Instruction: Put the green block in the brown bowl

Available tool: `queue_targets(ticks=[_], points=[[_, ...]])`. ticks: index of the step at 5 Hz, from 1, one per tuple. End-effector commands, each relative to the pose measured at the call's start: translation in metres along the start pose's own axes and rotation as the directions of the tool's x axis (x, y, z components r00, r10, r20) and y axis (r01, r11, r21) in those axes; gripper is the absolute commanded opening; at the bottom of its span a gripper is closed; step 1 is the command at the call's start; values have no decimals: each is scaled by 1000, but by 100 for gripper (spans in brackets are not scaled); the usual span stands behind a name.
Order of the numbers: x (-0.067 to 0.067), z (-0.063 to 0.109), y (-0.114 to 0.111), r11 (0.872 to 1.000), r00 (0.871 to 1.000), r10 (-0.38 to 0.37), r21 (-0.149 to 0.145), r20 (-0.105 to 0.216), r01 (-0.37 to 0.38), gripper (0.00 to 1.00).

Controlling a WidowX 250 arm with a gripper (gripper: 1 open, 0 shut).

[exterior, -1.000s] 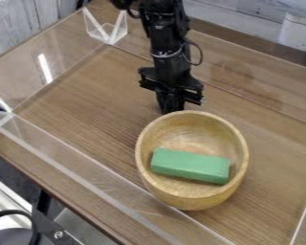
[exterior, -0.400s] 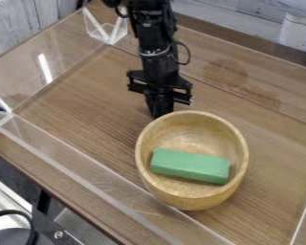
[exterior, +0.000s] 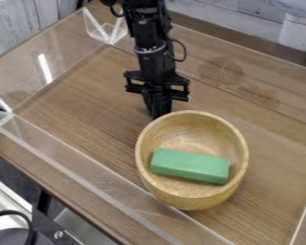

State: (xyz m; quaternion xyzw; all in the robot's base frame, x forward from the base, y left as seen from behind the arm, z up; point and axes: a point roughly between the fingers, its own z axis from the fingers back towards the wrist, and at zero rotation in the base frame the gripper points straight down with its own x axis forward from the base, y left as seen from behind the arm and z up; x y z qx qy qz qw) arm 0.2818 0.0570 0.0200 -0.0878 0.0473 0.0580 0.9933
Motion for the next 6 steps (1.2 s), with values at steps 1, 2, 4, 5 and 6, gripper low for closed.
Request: queue_targets(ticks=[1,2,4,5,6], points=[[1,2,8,1000,1000,28,-4,0,-28,100],[0,2,10,999,999,40,-14,-11,-40,0],[-17,0,1,1000,1000,-15,14,-14,15,0],[-19,2,6,1000,1000,1,24,-14,0,100],[-21,12,7,1000,1000,-5,26,6,5,100]])
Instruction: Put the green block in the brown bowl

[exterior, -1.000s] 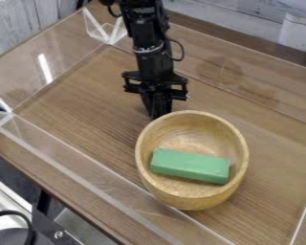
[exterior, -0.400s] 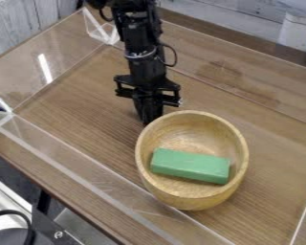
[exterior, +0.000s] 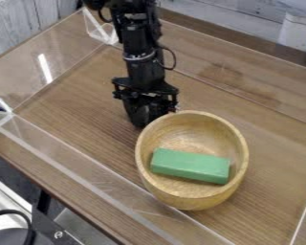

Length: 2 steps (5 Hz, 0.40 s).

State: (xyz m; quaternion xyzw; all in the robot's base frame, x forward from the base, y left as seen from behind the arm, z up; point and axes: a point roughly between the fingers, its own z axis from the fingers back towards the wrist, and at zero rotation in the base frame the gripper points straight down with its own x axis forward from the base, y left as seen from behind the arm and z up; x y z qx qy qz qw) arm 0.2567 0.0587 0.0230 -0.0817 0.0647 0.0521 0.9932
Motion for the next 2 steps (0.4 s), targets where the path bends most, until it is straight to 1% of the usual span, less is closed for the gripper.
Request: queue_targets(ticks=[1,2], points=[[2,37,2,1000,995,-9,6,95,8,100],[-1,78,-2,1000,982,-26,3,188,26,100]])
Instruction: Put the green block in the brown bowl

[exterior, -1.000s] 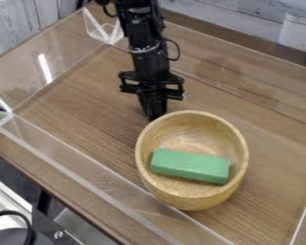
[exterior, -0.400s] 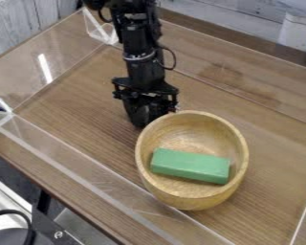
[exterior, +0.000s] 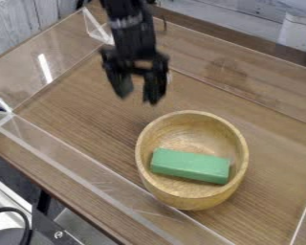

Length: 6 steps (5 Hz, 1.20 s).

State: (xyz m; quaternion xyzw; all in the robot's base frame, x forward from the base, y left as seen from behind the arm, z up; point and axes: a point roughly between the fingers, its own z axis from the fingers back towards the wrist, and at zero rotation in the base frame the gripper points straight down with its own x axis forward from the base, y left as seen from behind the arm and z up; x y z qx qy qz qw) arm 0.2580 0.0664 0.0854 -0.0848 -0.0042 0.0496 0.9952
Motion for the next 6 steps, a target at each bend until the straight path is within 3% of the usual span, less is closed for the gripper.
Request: queue_targets(ticks=[1,2,3,4,6], points=[[13,33,-3,999,991,-11,46,131,5,100],[20,36,-4,997,982,-2,80,188,-13,100],[25,35,5,997,976,-16,82,217,-2,100],[20,35,9,996,972,-35,90,231,14,100],[28,25,19,989,987,-69,140,144,48,100]])
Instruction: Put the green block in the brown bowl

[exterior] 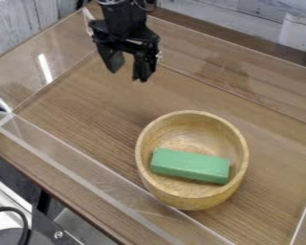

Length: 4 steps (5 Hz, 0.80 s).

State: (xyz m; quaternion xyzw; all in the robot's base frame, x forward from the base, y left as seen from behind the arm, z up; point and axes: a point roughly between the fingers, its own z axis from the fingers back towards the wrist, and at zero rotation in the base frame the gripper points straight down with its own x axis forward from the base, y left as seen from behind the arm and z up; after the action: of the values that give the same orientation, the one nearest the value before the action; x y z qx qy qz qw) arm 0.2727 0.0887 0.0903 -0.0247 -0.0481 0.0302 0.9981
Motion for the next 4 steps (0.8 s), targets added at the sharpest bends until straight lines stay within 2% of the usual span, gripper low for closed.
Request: queue_targets(ticks=[1,2,3,4], points=[[10,14,5,999,997,39,32,70,-41,100],[7,13,7,995,993,83,41,80,-86,100],[10,9,-3,996,996,80,42,46,-82,100],[16,5,-12,997,998,60,44,19,-61,0]])
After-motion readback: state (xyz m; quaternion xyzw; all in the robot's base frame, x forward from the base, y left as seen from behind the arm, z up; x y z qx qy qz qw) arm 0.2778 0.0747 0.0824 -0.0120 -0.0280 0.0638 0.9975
